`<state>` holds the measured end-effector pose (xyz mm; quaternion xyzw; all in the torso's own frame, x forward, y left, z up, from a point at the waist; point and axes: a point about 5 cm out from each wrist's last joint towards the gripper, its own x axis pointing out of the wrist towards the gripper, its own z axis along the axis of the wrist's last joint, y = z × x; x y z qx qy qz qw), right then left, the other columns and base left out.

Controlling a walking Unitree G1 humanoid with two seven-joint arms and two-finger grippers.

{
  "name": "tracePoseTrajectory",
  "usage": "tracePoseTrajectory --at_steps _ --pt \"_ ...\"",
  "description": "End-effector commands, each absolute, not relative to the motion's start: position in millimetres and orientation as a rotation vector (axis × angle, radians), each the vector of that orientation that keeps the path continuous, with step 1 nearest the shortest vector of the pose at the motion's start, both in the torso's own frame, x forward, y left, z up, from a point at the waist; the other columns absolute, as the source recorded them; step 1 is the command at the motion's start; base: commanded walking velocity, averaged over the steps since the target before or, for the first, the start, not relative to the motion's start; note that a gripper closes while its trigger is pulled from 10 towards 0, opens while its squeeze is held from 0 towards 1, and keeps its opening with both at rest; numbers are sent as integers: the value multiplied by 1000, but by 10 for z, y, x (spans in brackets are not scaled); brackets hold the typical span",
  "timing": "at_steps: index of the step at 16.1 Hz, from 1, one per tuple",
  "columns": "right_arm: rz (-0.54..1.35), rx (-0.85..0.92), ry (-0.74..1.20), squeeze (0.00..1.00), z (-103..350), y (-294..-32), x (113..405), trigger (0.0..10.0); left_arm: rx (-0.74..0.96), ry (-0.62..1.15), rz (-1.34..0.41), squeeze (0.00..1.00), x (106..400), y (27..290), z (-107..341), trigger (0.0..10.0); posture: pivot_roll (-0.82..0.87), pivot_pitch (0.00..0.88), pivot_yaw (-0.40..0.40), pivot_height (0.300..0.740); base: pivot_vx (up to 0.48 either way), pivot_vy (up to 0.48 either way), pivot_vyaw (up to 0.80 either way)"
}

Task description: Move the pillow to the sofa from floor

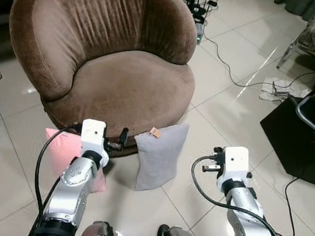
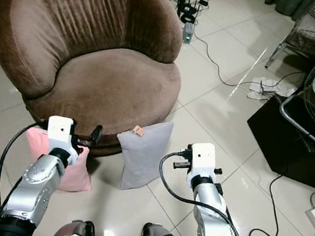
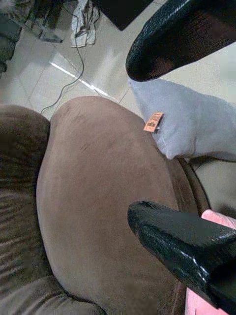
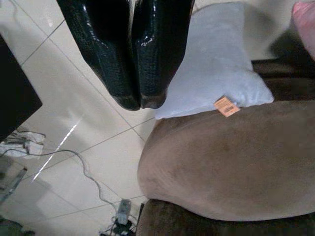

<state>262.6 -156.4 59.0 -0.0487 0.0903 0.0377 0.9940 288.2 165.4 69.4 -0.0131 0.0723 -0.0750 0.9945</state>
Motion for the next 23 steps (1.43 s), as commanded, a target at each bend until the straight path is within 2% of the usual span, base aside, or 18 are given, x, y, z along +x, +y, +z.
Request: tracePoseTrajectory --at_steps 1,6,12,16,17,18,23 --pt "42 -99 173 0 581 -1632 2623 10000 -40 136 -150 0 2880 1630 696 10000 -49 157 -94 719 0 0 0" --pt "31 -77 84 0 723 -1585 2794 10000 -43 93 -172 0 3049 1571 772 10000 -46 104 -96 719 0 0 0" --pt "-12 -71 38 0 739 -1646 2886 10000 -7 57 -227 0 3229 1493 873 10000 -45 50 -52 719 0 0 0" --pt "31 -11 -73 0 805 -1691 2751 10000 11 24 -247 0 3233 1529 929 10000 -46 75 -28 719 0 0 0" --pt "-35 55 -80 0 766 -1805 2672 10000 -1 13 -242 0 3196 1556 915 10000 -45 91 -36 719 0 0 0" --pt "-42 48 -74 0 746 -1822 2664 10000 -1 9 -243 0 3195 1560 914 10000 -49 101 -40 719 0 0 0" --pt "-15 34 -64 0 708 -1728 2669 10000 43 25 -235 0 3234 1567 892 10000 -76 98 -34 719 0 0 0"
